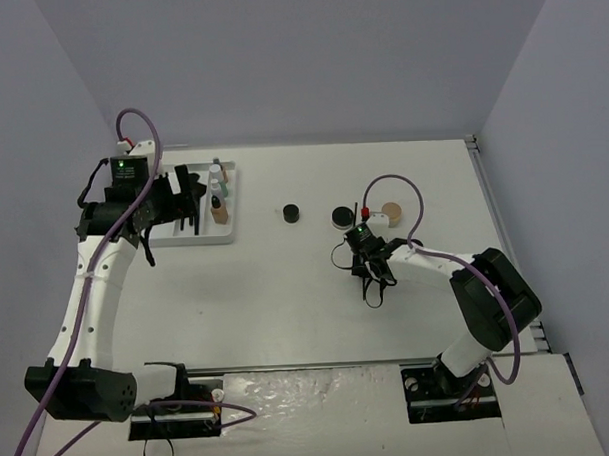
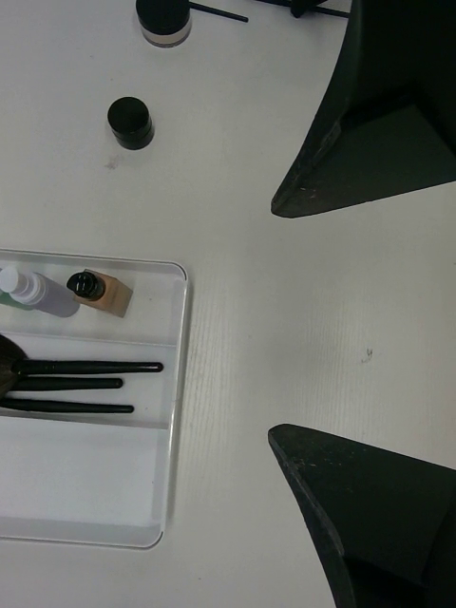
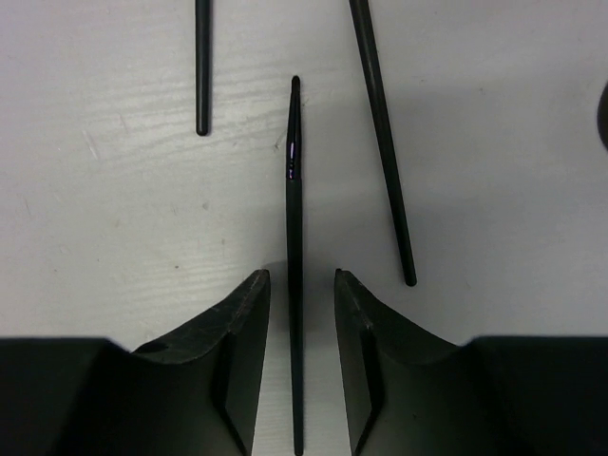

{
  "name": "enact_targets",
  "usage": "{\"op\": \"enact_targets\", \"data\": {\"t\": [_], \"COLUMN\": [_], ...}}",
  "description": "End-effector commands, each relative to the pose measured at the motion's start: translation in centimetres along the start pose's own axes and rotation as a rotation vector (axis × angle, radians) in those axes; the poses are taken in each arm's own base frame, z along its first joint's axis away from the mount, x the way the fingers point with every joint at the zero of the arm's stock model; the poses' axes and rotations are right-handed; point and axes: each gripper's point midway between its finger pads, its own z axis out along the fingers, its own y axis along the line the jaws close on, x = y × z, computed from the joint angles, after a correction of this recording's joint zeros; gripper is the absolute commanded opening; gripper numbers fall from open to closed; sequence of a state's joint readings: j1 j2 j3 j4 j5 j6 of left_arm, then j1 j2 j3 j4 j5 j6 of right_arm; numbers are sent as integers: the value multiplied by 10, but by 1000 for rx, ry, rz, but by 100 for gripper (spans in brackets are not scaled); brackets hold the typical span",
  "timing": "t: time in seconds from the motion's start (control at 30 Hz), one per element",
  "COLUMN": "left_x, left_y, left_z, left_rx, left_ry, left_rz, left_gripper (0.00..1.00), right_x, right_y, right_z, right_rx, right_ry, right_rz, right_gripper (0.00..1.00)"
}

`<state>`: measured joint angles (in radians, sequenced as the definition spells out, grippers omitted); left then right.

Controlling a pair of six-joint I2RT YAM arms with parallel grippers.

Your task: Organize the makeup

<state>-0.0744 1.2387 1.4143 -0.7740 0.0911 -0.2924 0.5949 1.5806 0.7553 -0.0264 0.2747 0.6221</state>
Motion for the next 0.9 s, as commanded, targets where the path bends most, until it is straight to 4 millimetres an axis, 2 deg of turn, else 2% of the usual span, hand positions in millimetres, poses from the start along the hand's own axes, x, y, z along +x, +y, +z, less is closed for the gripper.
{"op": "enact_targets", "data": {"t": [0.0, 0.1, 0.23, 0.4, 0.63, 0.7, 0.87], "left_x": [-24, -22, -18, -6, 19, 25, 36], "left_y": [-20, -39, -66, -112, -190, -221, -267], "left_z": [-14, -15, -15, -20, -32, -40, -49], "left_rx": [38, 83, 149, 272, 489, 572, 706], "left_ry": [-79, -78, -74, -66, -51, -63, -54], "left_rz": [25, 39, 46, 56, 55, 78, 109], "left_gripper": [89, 89, 89, 89, 87, 87, 81], "right_x": [26, 28, 12, -44, -126, -139, -161], "right_y": [-9, -12, -6, 22, 65, 76, 102], "right_z": [13, 12, -3, -56, -151, -171, -216], "right_rx": [42, 47, 7, -159, -454, -535, -759], "right_ry": [80, 78, 25, -148, -410, -453, -531], "right_rz": [9, 21, 41, 95, 171, 191, 246], "right_gripper": [22, 4, 0, 0, 0, 0, 0]}}
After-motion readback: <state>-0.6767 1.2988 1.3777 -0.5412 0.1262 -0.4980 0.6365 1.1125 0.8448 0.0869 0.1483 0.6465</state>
